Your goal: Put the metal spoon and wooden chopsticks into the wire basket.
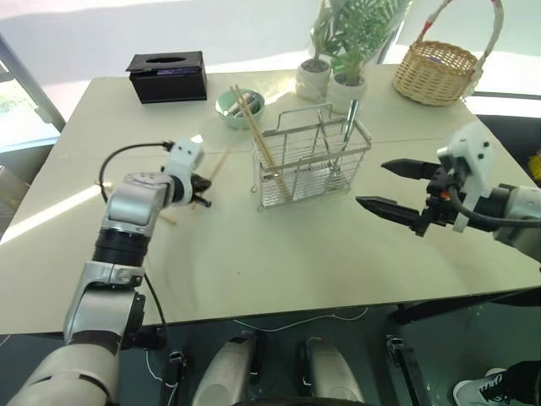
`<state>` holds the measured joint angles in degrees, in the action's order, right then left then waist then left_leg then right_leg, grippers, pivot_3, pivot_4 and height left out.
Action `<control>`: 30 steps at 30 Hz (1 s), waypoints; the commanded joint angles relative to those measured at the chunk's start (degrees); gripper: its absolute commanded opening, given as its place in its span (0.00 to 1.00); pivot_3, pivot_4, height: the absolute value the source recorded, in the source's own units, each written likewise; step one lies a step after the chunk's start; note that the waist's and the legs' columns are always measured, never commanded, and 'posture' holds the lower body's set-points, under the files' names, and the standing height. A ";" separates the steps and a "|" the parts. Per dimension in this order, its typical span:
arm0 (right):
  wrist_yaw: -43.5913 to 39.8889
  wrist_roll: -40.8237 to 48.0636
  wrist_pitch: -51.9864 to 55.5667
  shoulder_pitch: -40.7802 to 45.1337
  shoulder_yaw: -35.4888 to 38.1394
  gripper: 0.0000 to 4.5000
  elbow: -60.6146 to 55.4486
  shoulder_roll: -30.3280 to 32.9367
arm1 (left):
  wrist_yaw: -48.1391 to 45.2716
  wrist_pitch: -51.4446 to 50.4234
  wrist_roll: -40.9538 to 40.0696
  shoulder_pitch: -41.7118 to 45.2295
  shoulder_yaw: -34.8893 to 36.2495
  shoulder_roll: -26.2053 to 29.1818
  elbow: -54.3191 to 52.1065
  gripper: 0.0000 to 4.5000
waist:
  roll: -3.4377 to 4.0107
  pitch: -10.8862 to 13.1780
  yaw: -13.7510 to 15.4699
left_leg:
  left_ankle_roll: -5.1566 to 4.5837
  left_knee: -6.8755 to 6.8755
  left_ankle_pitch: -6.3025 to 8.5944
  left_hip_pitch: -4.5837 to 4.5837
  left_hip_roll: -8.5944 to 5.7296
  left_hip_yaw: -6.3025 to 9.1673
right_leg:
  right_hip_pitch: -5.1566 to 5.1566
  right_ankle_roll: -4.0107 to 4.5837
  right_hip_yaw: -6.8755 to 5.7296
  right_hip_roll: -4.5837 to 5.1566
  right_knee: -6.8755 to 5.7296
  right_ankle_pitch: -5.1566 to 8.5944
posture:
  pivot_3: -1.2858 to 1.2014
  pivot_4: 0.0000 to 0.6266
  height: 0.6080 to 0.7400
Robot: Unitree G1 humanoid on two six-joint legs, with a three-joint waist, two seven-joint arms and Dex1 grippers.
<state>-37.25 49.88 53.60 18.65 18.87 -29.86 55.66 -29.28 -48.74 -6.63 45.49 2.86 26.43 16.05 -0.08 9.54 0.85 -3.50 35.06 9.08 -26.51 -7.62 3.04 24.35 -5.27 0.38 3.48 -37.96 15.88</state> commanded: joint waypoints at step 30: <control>0.69 2.90 1.61 5.32 4.03 1.00 3.08 1.79 | -6.83 34.95 -22.24 0.74 3.14 -21.02 -9.65 0.01 | 0.00 -0.01 0.07 | -0.09 0.22 0.02 0.03 -0.02 -0.02 | -0.14 -0.11 -0.02 -0.01 -0.04 -0.07 | 0.52 0.24 1.00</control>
<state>-37.01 52.52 55.86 23.42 20.88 -25.23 57.37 -35.04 -14.70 -28.24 46.03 6.74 5.55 6.69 -0.08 9.53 0.92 -3.60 35.28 9.10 -26.49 -7.64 3.02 24.21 -5.38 0.36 3.47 -37.99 15.81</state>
